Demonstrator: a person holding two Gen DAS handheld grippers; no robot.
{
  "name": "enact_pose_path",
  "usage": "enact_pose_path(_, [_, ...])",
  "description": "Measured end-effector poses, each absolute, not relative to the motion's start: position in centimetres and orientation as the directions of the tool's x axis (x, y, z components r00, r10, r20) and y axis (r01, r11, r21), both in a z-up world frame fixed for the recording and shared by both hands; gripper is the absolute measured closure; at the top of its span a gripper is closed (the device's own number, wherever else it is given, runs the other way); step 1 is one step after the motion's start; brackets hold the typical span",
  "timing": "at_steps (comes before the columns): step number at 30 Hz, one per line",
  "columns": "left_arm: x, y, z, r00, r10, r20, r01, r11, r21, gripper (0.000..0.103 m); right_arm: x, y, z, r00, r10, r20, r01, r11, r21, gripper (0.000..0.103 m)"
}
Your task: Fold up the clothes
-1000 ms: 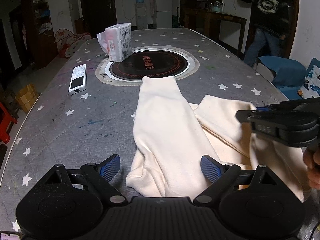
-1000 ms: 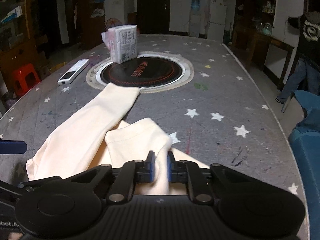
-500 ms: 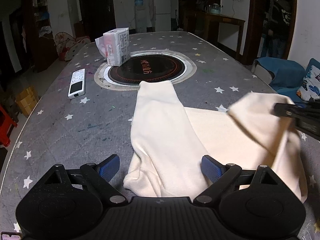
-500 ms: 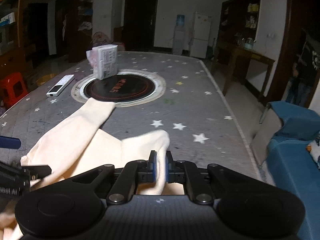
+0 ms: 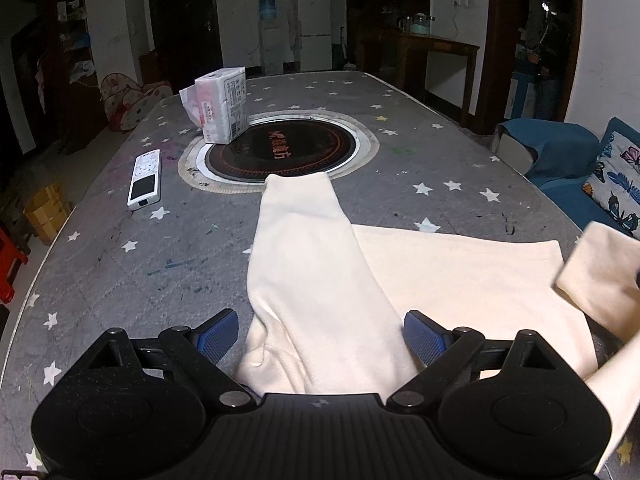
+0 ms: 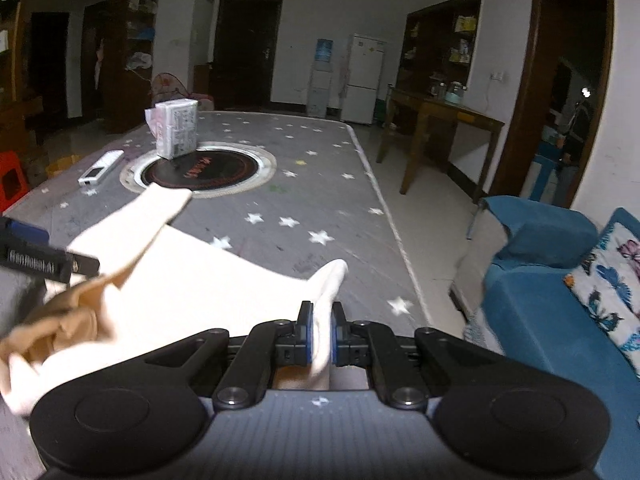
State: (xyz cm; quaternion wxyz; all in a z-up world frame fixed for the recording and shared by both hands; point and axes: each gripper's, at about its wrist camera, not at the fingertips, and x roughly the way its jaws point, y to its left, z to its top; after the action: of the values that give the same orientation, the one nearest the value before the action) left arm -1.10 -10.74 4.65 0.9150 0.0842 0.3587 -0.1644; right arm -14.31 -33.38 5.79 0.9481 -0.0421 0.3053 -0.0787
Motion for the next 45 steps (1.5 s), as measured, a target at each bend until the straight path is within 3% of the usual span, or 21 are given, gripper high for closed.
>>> enact_pose_path(14, [1.1,-12.2,3.3,0.687,-0.199,-0.698,0.345,0.936,0.073,0.017,-18.3,-35.8,3.1,0.73,-0.224,-0.646,0.214,0.972,-0.096,0.096])
enact_pose_path(24, [1.6,-11.4,2.2,0.693,-0.166,-0.702,0.333,0.937,0.107,0.055,-19.0,-36.5,2.4,0.723,-0.219,-0.655,0.225,0.971,-0.077,0.096])
enact_pose_path(27, [1.8,-10.5,2.4,0.688,-0.179,-0.704,0.32,0.945,0.073,0.059,-19.1,-36.5,2.3,0.727,-0.216,-0.652,0.224,0.972,-0.073,0.096])
enact_pose_path(36, [2.6,-9.0,3.6,0.669,-0.24,-0.703,0.3,0.953,-0.04,0.054,-19.1,-36.8,2.0,0.729,-0.206,-0.653,0.225,0.973,-0.055,0.096])
enact_pose_path(40, [2.9,-10.5,4.4,0.671,-0.26,-0.695,0.333,0.942,-0.031,0.04,-19.0,-36.9,1.8,0.73,-0.2,-0.654,0.224,0.973,-0.047,0.096])
enact_pose_path(45, [3.9,-13.1,4.0,0.668,-0.25,-0.701,0.366,0.93,0.017,0.037,-19.0,-37.1,1.7,0.73,-0.192,-0.655,0.223,0.974,-0.038,0.096])
